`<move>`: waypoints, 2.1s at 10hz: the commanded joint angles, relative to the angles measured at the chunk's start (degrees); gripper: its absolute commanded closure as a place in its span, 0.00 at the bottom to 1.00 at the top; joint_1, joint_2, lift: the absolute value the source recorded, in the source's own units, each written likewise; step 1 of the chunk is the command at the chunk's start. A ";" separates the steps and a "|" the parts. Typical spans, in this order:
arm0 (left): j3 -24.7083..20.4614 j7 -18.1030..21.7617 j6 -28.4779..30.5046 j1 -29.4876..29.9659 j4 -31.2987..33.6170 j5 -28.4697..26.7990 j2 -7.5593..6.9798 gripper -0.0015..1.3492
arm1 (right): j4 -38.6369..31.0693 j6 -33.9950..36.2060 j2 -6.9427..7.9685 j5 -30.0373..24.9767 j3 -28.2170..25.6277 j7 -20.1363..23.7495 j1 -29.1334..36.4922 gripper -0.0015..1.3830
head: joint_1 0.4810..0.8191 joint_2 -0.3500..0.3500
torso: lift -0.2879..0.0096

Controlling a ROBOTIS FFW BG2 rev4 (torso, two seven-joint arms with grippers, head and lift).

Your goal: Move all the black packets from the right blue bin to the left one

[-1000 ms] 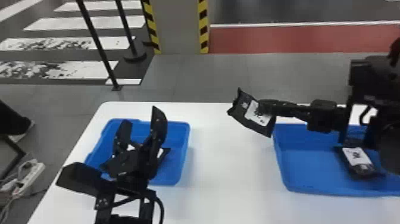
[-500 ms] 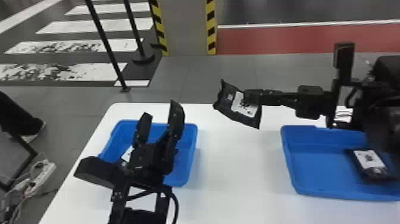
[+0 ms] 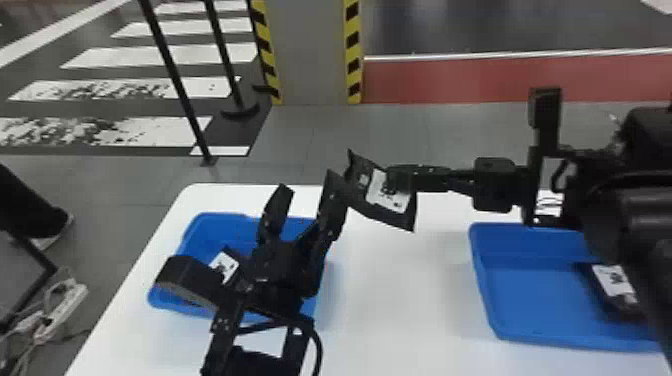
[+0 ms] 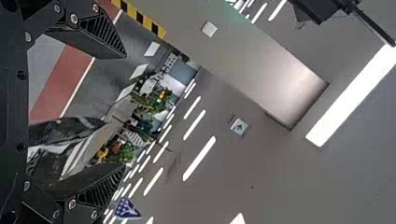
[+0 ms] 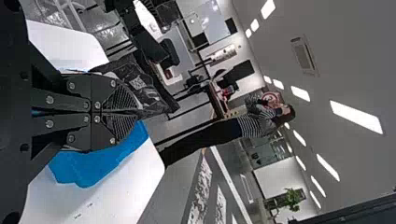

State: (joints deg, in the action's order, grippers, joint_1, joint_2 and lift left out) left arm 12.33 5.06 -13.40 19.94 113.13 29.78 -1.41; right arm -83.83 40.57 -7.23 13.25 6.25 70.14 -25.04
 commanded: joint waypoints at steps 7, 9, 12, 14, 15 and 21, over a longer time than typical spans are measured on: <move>1.30 1.10 10.30 -1.10 0.00 2.65 0.36 0.24 | 3.88 -0.78 0.82 1.69 3.86 0.70 -2.25 0.82 | 0.57 0.63 | 0.60; 0.33 0.66 9.88 -0.82 0.00 1.86 0.80 0.39 | 4.73 -0.92 0.82 2.39 4.74 0.70 -2.11 0.82 | 0.58 0.65 | 0.60; 0.51 -0.75 12.69 -0.26 3.09 -1.40 -0.17 0.91 | 5.99 -2.04 0.90 3.09 4.91 0.70 -3.37 0.82 | 0.59 0.68 | 0.60; 0.77 -0.31 13.12 -0.54 3.09 -1.04 -0.44 0.91 | 7.12 -3.03 1.34 3.27 4.91 0.70 -4.22 0.82 | 0.56 0.67 | 0.60; 0.68 -0.31 12.98 -0.40 3.09 -0.69 -0.35 0.91 | 7.68 -3.59 1.52 3.44 4.91 0.62 -4.92 0.82 | 0.56 0.67 | 0.60; -8.37 -2.24 6.65 0.16 0.42 -13.17 1.56 0.91 | 1.91 -6.97 0.99 2.13 -3.00 -1.93 1.55 0.11 | 0.46 0.72 | 0.60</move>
State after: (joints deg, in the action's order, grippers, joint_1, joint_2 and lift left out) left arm 5.86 3.00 -5.56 20.19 114.64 20.23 -0.19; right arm -80.46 33.62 -6.17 16.61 5.10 68.40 -25.30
